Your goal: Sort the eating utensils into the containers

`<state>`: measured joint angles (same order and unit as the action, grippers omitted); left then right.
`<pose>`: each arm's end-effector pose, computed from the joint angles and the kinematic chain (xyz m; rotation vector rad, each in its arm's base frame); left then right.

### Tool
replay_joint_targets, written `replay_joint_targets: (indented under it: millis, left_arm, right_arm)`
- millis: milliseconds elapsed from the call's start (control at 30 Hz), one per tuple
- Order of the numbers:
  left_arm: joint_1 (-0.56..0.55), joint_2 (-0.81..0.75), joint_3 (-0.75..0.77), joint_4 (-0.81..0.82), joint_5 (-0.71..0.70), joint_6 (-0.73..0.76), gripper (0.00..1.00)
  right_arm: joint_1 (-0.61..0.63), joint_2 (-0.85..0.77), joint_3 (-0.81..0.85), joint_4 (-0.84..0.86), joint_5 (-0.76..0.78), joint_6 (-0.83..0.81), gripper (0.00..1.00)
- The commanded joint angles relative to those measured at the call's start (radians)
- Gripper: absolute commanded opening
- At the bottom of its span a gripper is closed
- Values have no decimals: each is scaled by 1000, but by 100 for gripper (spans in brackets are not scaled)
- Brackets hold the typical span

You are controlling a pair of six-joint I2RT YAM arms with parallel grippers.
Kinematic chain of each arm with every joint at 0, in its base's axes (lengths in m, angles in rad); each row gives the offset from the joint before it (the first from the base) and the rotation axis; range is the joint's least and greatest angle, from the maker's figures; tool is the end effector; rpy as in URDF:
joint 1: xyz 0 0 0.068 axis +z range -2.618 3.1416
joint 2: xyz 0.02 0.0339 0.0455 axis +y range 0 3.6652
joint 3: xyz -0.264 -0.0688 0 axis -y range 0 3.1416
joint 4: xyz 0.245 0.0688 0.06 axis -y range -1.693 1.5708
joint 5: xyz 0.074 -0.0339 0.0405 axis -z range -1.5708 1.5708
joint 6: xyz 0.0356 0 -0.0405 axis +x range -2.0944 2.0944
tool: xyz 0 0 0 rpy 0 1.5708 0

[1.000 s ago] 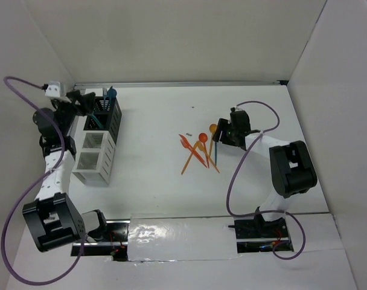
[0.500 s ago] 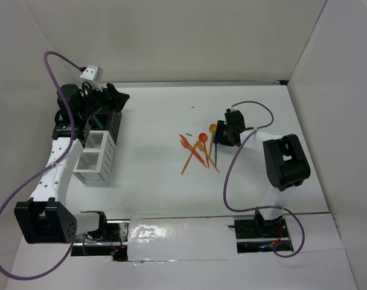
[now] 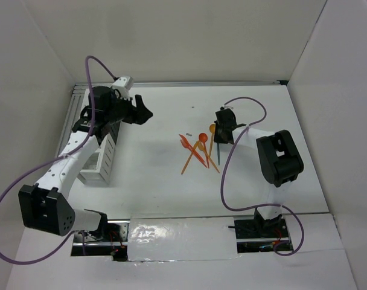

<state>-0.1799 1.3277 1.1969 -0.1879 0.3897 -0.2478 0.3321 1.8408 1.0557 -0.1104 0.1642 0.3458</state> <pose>0.3013 -0.0685 0.3638 0.2064 1.9073 -0.6577 0.3558 0.1165 0.1520 0.0876 2.4505 0.0959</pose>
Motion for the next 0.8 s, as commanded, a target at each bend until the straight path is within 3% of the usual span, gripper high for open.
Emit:
replay_joint_targets:
  millis: [0,67,200,367,467,567,767]
  left_arm:
    - [-58,10,7,-28,-11,-36,80]
    - [-95,37,4,-41,0,-41,80]
    - [-165,109,18,-56,12,-42,79]
    - [-239,194,41,-51,3,-48,79]
    - [-253,221,35,-36,15,-59,79]
    - [-269,244,32,-10,73,-68,79]
    - [-317,338,52,48,156,-88,79]
  right_arm:
    - [13,63,10,-113,57,-5,20]
    - [16,69,10,-123,57,-4,17]
    - [25,60,-14,-123,57,5,33]
    - [35,52,-33,-112,57,10,36]
    - [35,63,-45,-101,57,16,22]
    - [31,77,-45,-112,67,30,0]
    - [35,-53,-8,-135,0,85,0]
